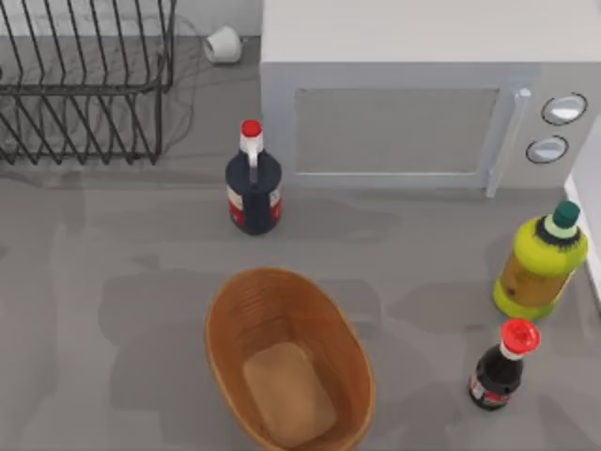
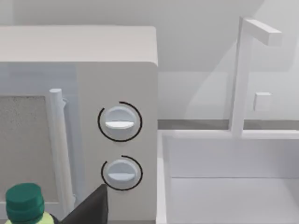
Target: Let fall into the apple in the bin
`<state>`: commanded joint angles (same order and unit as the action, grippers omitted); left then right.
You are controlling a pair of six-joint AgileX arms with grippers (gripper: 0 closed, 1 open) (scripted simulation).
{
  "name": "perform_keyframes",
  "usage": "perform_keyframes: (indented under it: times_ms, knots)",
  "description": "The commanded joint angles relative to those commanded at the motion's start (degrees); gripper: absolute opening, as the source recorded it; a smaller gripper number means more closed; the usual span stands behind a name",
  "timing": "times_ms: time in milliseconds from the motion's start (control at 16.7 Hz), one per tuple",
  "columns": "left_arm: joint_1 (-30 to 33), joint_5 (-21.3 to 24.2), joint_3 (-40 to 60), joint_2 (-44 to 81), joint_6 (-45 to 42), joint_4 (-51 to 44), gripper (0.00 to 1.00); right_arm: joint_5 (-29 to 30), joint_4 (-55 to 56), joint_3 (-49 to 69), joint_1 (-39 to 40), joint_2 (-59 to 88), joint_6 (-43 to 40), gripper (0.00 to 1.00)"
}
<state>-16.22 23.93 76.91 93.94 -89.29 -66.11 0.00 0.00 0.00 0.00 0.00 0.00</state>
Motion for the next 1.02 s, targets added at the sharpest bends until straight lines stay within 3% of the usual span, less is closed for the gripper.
perform_keyframes:
  times_ms: [180, 360, 540, 840, 1020]
  knots:
    - [1.9, -0.8, 1.1, 0.7, 1.6, -0.8, 0.00, 0.0, 0.0, 0.0, 0.0, 0.0, 0.0, 1.00]
    - [9.1, -3.4, 4.2, 2.8, 7.1, -3.4, 0.00, 0.0, 0.0, 0.0, 0.0, 0.0, 0.0, 1.00]
    - [21.9, -7.4, 8.0, 5.7, 15.5, -7.1, 0.00, 0.0, 0.0, 0.0, 0.0, 0.0, 0.0, 1.00]
    - [48.4, -15.1, 14.2, 9.8, 32.6, -13.2, 0.00, 0.0, 0.0, 0.0, 0.0, 0.0, 0.0, 1.00]
    - [59.8, -19.4, 17.2, 10.9, 42.0, -15.5, 0.00, 0.0, 0.0, 0.0, 0.0, 0.0, 0.0, 1.00]
